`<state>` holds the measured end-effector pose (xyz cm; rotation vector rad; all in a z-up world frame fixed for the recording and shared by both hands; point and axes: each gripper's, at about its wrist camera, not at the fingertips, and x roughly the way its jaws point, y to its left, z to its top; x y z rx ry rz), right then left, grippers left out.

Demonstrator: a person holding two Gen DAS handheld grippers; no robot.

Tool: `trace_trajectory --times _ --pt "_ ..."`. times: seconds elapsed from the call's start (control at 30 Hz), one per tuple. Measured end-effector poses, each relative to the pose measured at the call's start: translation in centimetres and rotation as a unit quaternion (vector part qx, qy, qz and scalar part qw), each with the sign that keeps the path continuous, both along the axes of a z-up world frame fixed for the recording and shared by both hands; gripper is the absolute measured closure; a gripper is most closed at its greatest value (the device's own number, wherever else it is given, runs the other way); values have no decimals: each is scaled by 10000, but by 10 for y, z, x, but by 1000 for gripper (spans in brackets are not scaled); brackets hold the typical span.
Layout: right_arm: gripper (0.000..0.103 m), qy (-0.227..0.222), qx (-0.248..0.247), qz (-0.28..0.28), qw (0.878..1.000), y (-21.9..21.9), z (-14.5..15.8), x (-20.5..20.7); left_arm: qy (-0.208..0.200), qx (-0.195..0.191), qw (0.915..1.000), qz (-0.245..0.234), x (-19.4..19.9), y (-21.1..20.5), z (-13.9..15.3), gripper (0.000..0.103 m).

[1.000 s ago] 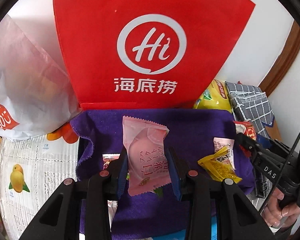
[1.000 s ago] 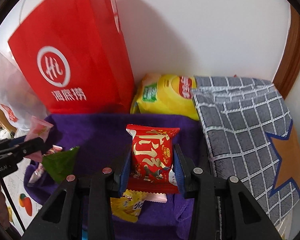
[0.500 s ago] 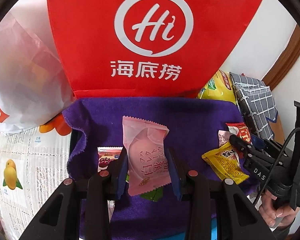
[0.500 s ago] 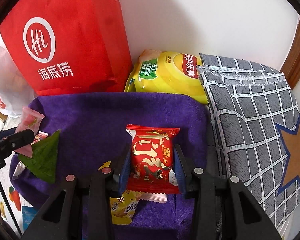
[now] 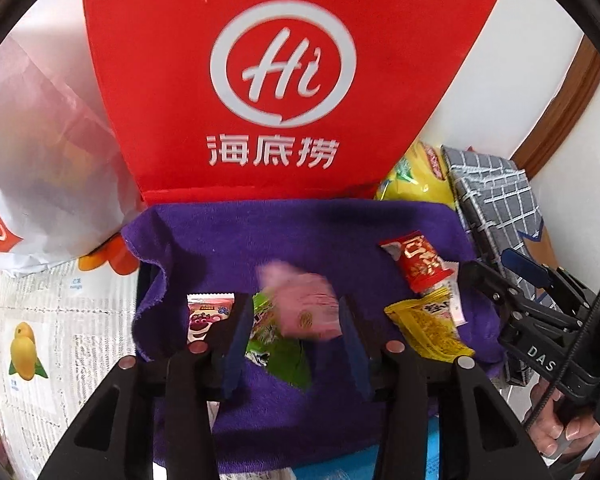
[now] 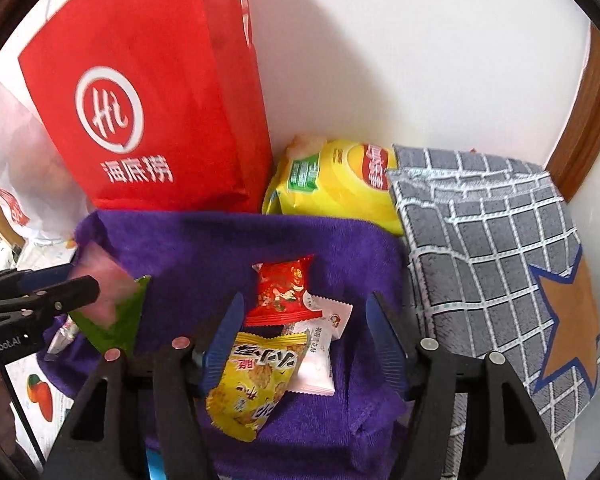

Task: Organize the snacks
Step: 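Open both tools to drop the pink cake and red packet onto the towel, then move the right tool to the pink-yellow chip bag and grasp it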

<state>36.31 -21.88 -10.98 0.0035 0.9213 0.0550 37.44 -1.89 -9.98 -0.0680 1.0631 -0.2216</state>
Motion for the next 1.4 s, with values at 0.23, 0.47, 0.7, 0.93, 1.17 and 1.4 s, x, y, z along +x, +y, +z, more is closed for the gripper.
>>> trace_trajectory --times 0.23,0.47,0.7,0.93,1.17,1.4 --pt "37 -193 66 -129 9997 -4 24 -33 -212 26 9998 -29 -27 4 28 55" --pt "37 -432 30 -299 9986 -9 40 -78 -368 89 9993 23 -72 11 51 55" --pt "37 -248 107 -204 9994 -6 45 -132 -439 101 9990 51 -128 20 64 55" --pt "37 -114 306 -7 9995 9 36 -189 -445 80 9989 113 -177 29 66 55" --pt "36 103 491 185 9986 27 17 -238 -435 27 9989 171 -219 37 61 55" --pt "31 95 426 399 9983 48 10 -269 -488 7 9985 266 -252 49 58 55"
